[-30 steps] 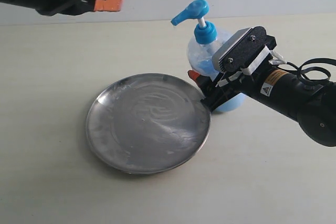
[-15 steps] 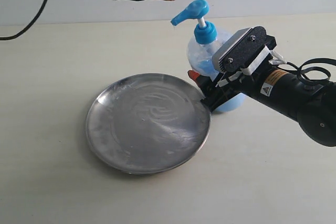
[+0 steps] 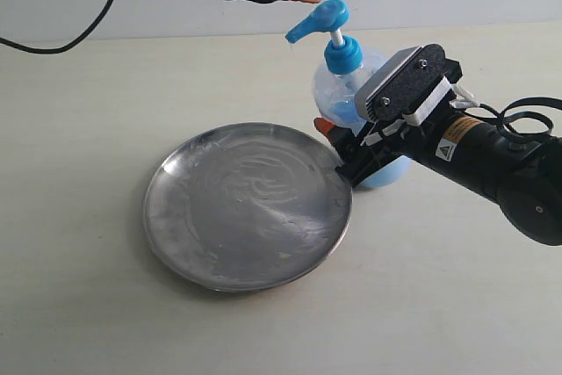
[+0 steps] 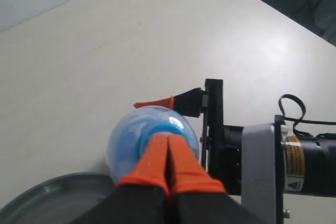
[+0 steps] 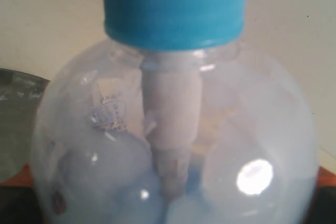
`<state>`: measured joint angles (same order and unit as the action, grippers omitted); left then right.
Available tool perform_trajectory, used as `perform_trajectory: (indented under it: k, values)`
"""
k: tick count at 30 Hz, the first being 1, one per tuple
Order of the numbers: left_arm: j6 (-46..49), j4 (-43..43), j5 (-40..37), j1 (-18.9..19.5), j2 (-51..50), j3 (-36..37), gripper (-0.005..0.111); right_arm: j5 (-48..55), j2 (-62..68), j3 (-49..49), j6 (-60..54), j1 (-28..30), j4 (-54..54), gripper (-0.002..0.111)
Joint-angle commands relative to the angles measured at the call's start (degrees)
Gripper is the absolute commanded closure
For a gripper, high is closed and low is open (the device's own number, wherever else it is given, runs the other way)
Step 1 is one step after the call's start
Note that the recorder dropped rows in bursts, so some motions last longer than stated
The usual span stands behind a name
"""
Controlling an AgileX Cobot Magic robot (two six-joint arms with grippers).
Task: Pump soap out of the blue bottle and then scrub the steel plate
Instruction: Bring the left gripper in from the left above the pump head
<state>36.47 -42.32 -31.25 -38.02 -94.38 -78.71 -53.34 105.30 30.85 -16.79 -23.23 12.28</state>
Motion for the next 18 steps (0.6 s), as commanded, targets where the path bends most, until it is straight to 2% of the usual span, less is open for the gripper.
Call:
perform_trajectory:
  k: [1, 7, 18]
  values:
    - [1.1, 0.2, 1.7, -1.3, -0.2, -0.5, 0.107, -1.2, -0.4, 0.4, -0.7, -0.1, 0.4, 0.108]
    - [1.1, 0.2, 4.2, -1.3, -0.3, -0.5, 0.107, -1.2, -0.4, 0.4, -0.7, -0.1, 0.4, 0.108]
    - [1.0, -0.3, 4.2, -1.3, -3.6, -0.5, 0.107, -1.2, -0.4, 0.4, -0.5, -0.1, 0.4, 0.108]
